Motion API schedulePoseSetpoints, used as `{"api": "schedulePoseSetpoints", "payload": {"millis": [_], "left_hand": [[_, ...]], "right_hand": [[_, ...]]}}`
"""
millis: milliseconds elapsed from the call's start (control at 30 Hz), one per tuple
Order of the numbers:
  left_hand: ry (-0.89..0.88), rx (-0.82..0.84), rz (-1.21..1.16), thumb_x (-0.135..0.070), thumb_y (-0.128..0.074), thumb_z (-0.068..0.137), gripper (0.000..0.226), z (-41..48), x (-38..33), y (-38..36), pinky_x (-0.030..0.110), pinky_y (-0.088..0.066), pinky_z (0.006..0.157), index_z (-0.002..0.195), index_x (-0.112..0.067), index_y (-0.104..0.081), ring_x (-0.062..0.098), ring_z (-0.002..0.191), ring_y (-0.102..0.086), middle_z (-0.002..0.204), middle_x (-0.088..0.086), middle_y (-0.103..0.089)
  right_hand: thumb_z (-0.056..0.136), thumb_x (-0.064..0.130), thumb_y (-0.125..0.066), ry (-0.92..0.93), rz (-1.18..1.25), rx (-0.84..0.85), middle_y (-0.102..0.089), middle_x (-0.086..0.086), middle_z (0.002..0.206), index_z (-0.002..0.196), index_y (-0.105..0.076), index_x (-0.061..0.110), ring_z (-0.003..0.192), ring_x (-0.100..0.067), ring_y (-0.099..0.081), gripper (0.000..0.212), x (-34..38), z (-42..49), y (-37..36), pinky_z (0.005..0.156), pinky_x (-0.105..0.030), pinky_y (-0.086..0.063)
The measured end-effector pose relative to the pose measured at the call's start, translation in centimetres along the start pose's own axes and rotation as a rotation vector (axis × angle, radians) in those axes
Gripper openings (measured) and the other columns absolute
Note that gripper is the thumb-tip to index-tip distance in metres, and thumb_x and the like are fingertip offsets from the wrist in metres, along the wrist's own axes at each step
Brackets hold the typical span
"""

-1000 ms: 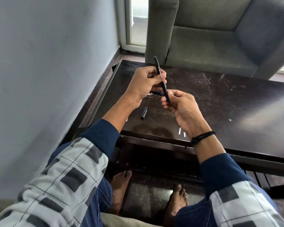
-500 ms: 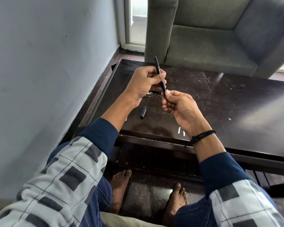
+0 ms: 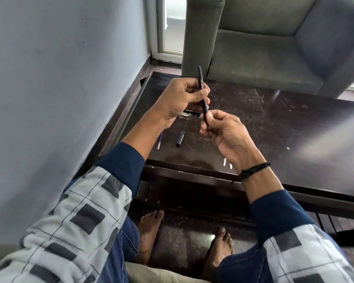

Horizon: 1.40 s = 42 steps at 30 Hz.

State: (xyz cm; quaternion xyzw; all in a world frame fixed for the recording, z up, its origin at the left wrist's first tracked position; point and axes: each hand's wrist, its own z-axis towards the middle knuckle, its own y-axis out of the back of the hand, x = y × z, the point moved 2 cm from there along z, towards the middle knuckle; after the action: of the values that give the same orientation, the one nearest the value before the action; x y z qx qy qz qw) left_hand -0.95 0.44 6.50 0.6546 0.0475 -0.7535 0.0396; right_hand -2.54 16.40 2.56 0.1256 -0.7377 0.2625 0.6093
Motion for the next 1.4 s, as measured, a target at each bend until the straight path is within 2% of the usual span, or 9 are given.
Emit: {"api": "schedulePoseSetpoints", "payload": {"millis": [200,300,367,500,600,800,967,1167,1400], "left_hand": [[0.004,-0.021,-0.032,-0.004,-0.066,0.094,0.007,0.0,-0.5,1.2,0.032,-0.061,0.069,0.100,-0.001,-0.069,0.024,0.078,-0.073,0.083,0.014,-0.072],[-0.017,-0.198,-0.018,-0.008,-0.068,0.094,0.006,0.4,-0.9,2.9,0.038,-0.062,0.070,0.098,-0.004,-0.070,0.026,0.082,-0.074,0.084,0.013,-0.073],[-0.029,-0.340,0.024,-0.013,-0.067,0.095,0.004,0.5,-1.5,4.6,0.033,-0.061,0.064,0.095,-0.008,-0.068,0.021,0.077,-0.075,0.085,0.011,-0.073],[0.013,-0.478,-0.005,-0.017,-0.065,0.098,0.017,0.2,-1.6,6.4,0.029,-0.059,0.061,0.105,-0.002,-0.066,0.018,0.068,-0.073,0.087,0.011,-0.071],[0.064,-0.450,-0.039,-0.019,-0.063,0.099,0.018,0.2,-1.3,6.0,0.033,-0.062,0.067,0.109,-0.004,-0.064,0.022,0.073,-0.075,0.086,0.010,-0.075],[0.115,-0.378,-0.042,-0.021,-0.061,0.100,0.023,0.3,-0.8,4.8,0.036,-0.063,0.071,0.112,-0.002,-0.065,0.025,0.079,-0.076,0.088,0.011,-0.075],[0.175,-0.329,-0.058,-0.021,-0.058,0.102,0.027,-0.1,-0.6,4.0,0.033,-0.063,0.067,0.120,-0.002,-0.063,0.026,0.076,-0.076,0.090,0.012,-0.075],[0.186,-0.306,-0.066,-0.020,-0.056,0.103,0.025,0.0,-0.4,3.3,0.033,-0.063,0.068,0.120,-0.002,-0.060,0.025,0.073,-0.075,0.093,0.014,-0.073],[0.162,-0.276,-0.021,-0.021,-0.057,0.103,0.022,0.2,-0.1,2.8,0.038,-0.063,0.072,0.116,-0.004,-0.060,0.029,0.077,-0.076,0.096,0.016,-0.073]], "right_hand": [[0.099,0.025,-0.063,-0.003,-0.002,0.005,-0.074,-0.009,0.080,0.102,-0.072,0.003,0.071,-0.016,-0.070,0.023,0.1,0.1,-0.2,0.070,-0.023,-0.059],[0.100,0.043,-0.062,0.108,-0.517,-0.188,-0.078,-0.002,0.087,0.099,-0.076,0.017,0.079,-0.014,-0.071,0.029,-0.6,0.6,0.2,0.076,-0.032,-0.059],[0.099,0.037,-0.063,0.230,-0.981,-0.247,-0.076,0.003,0.101,0.107,-0.077,0.025,0.093,-0.016,-0.069,0.020,-1.5,0.5,-0.2,0.084,-0.030,-0.050],[0.098,0.007,-0.058,0.421,-1.357,0.046,-0.057,0.005,0.145,0.137,-0.065,0.028,0.122,-0.027,-0.057,0.045,-4.2,0.4,-2.2,0.101,-0.038,-0.048],[0.095,0.002,-0.056,0.354,-1.523,0.158,-0.045,0.008,0.155,0.143,-0.058,0.030,0.129,-0.026,-0.050,0.056,-5.8,0.6,-2.3,0.100,-0.042,-0.051],[0.094,0.008,-0.064,0.380,-1.567,0.074,-0.050,0.003,0.118,0.113,-0.066,0.021,0.099,-0.023,-0.051,0.023,-5.3,0.3,-1.8,0.070,-0.043,-0.055],[0.098,0.018,-0.061,0.294,-1.527,0.018,-0.057,0.002,0.119,0.113,-0.064,0.021,0.106,-0.026,-0.054,0.016,-4.9,0.4,-1.5,0.074,-0.039,-0.049],[0.097,0.030,-0.062,0.133,-0.813,-0.308,-0.075,0.005,0.095,0.102,-0.062,0.032,0.089,-0.020,-0.072,0.005,-2.0,1.0,-0.3,0.088,-0.047,-0.057],[0.099,0.026,-0.064,0.242,-0.810,-0.273,-0.070,0.007,0.088,0.101,-0.063,0.029,0.082,-0.017,-0.071,0.004,-1.3,0.4,-1.4,0.080,-0.045,-0.058]]}}
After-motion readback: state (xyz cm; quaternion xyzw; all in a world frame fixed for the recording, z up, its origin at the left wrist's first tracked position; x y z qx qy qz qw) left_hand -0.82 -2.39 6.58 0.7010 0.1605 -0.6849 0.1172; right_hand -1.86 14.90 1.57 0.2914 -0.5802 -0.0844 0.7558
